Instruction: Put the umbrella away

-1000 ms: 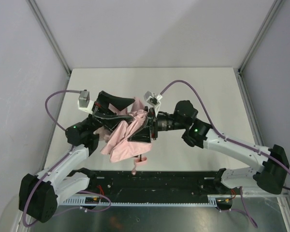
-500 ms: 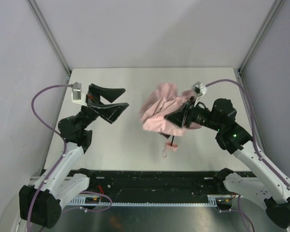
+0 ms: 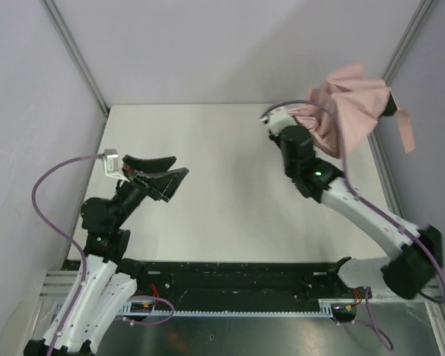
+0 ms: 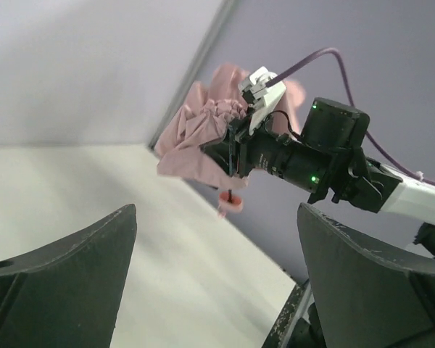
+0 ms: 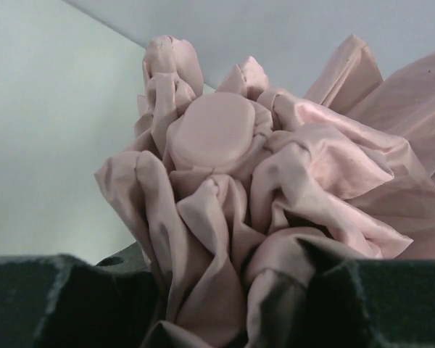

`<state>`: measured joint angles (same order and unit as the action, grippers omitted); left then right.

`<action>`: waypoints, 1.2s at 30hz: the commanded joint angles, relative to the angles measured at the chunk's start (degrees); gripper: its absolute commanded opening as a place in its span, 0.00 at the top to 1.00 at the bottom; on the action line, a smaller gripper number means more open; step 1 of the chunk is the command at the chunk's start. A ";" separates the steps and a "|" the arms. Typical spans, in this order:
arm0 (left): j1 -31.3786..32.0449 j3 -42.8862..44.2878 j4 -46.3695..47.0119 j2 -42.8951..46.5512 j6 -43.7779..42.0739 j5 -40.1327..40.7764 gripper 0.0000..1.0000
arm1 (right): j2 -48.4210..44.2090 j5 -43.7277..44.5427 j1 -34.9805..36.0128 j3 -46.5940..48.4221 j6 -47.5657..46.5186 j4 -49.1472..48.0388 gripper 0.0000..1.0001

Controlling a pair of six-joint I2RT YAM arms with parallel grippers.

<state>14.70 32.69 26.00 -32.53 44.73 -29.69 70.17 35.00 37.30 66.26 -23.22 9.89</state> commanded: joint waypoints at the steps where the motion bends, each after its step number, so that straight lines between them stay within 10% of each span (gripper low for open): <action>1: -0.33 -4.35 -20.27 4.81 -1.88 12.85 0.06 | 12.10 15.58 4.62 1.16 -26.10 -17.52 1.00; 10: -0.50 -15.14 -34.22 8.08 11.32 20.23 0.14 | 33.18 12.56 18.79 -1.87 -14.39 -13.47 1.00; 18: -2.96 -19.98 -36.19 4.91 16.14 16.17 0.15 | 40.85 -12.50 24.69 -1.89 9.54 9.14 1.00; 27: -5.67 -24.98 -36.21 4.96 23.57 14.56 0.09 | 47.42 -42.39 23.70 -1.96 15.12 11.71 1.00; 36: -6.64 -23.16 -32.36 -6.53 26.86 10.31 0.01 | 50.47 -52.44 19.85 -5.28 15.94 5.60 1.00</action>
<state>8.67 7.88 -10.28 -34.72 68.29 -15.75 111.66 -2.22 57.52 68.14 -13.15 9.85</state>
